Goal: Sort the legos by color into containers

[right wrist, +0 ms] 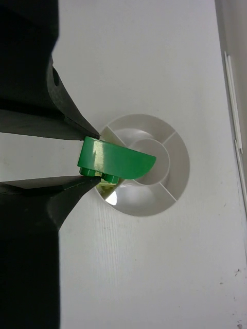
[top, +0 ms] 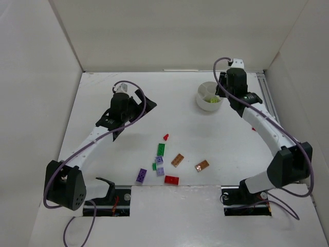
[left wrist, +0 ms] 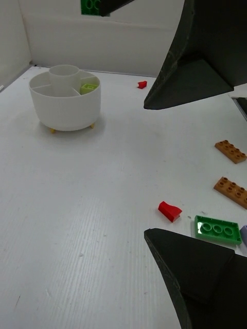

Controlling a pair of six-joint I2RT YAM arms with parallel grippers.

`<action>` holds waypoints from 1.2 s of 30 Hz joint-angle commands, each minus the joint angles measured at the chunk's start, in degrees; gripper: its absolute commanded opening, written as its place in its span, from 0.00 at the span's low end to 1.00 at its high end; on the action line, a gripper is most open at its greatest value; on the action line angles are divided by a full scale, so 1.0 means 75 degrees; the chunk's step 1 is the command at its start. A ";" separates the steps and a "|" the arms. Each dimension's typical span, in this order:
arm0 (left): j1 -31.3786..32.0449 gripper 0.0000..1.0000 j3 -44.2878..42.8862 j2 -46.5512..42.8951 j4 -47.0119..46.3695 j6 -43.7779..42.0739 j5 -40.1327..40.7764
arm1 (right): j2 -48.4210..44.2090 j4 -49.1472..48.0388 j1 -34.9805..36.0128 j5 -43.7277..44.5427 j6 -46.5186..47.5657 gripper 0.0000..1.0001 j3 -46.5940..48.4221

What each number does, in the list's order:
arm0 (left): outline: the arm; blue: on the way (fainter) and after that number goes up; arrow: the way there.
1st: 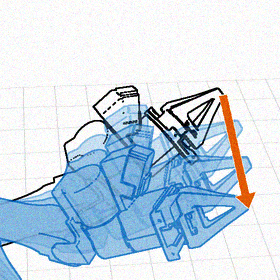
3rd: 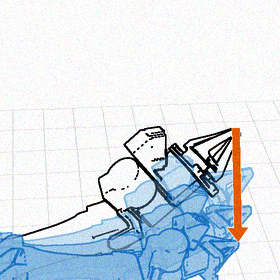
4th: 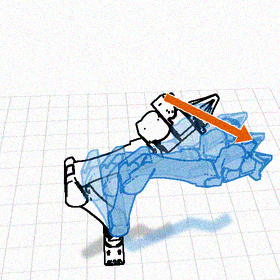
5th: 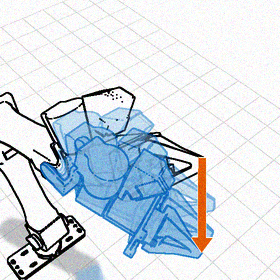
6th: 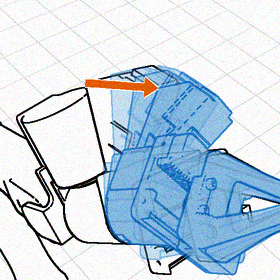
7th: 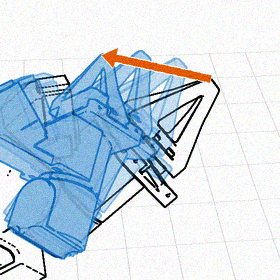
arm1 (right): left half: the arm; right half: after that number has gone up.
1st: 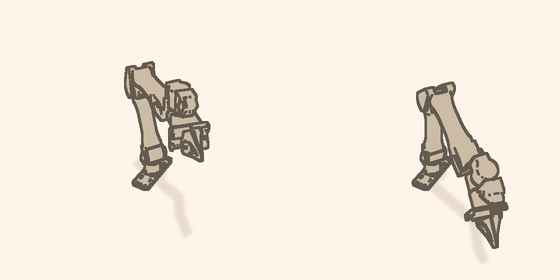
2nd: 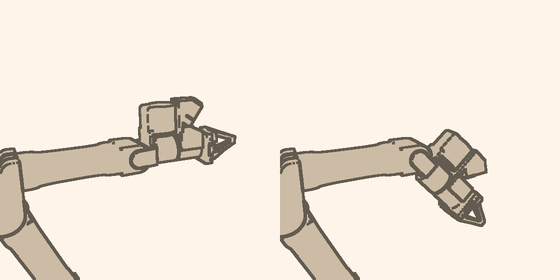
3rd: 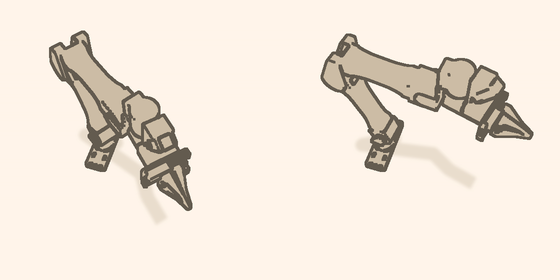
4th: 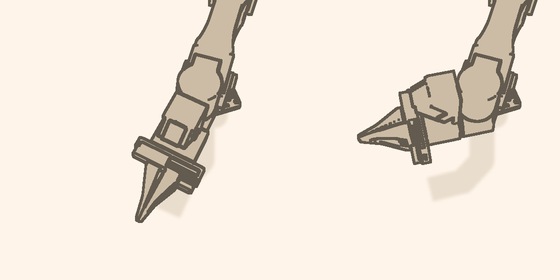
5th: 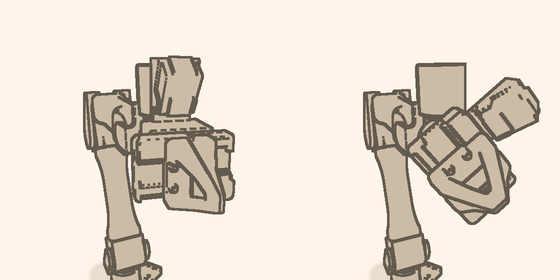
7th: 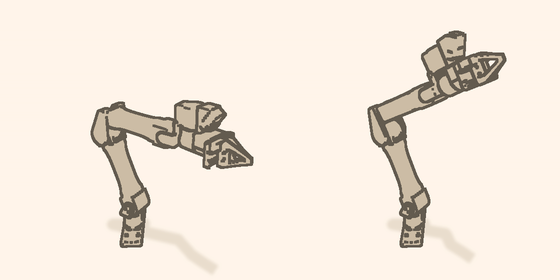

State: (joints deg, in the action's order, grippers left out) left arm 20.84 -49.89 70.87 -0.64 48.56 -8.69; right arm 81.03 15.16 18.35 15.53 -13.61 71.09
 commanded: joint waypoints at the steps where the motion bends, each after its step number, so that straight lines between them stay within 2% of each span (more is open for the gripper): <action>1: -0.0060 1.00 -0.0204 0.0031 -0.0148 -0.0556 -0.0037 | 0.0642 0.0872 -0.0580 -0.0007 0.0220 0.02 0.1099; 4: -0.0060 1.00 -0.0204 0.0207 0.0027 -0.0779 0.0033 | 0.1428 0.1084 -0.0922 -0.0476 0.0220 0.02 0.1629; 9: -0.0060 1.00 -0.0204 0.0604 0.0098 -0.0954 -0.0142 | 0.2505 0.1588 -0.1064 -0.0324 0.0220 0.06 0.2439; 13: -0.0060 1.00 -0.0204 0.0687 0.0098 -0.0954 -0.0236 | 0.2905 0.1588 -0.1239 -0.0793 0.0220 0.06 0.2533; 17: -0.0060 1.00 -0.0133 0.0687 0.0098 -0.0954 -0.0236 | 0.2977 0.1659 -0.1239 -0.0571 0.0138 0.10 0.2533; 21: -0.0060 1.00 -0.0133 0.0687 0.0098 -0.1025 -0.0236 | 0.2977 0.1659 -0.1379 -0.0594 0.0068 0.19 0.2533; 24: -0.0060 1.00 -0.0133 0.0687 0.0098 -0.1025 -0.0236 | 0.3047 0.1577 -0.1380 -0.0734 0.0220 0.32 0.2533; 25: -0.0060 1.00 -0.0064 0.0687 0.0098 -0.1025 -0.0236 | 0.3047 0.1495 -0.1380 -0.0735 0.0220 0.39 0.2533; 28: -0.0060 1.00 -0.0063 0.0617 0.0168 -0.0955 -0.0306 | 0.3047 0.1425 -0.1380 -0.0991 0.0302 0.48 0.2533; 32: -0.0060 1.00 0.0088 0.0442 0.0238 -0.0954 -0.0306 | 0.3047 0.1213 -0.1450 -0.1343 0.0466 0.55 0.2533; 36: -0.0060 1.00 0.0229 0.0161 0.0320 -0.0954 -0.0306 | 0.2849 0.1131 -0.1450 -0.1496 0.0537 0.55 0.2382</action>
State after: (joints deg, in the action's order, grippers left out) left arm 20.60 -49.08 75.55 1.52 41.98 -10.41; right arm 104.36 26.74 7.88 6.57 -10.83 87.39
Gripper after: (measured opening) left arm 0.997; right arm 0.545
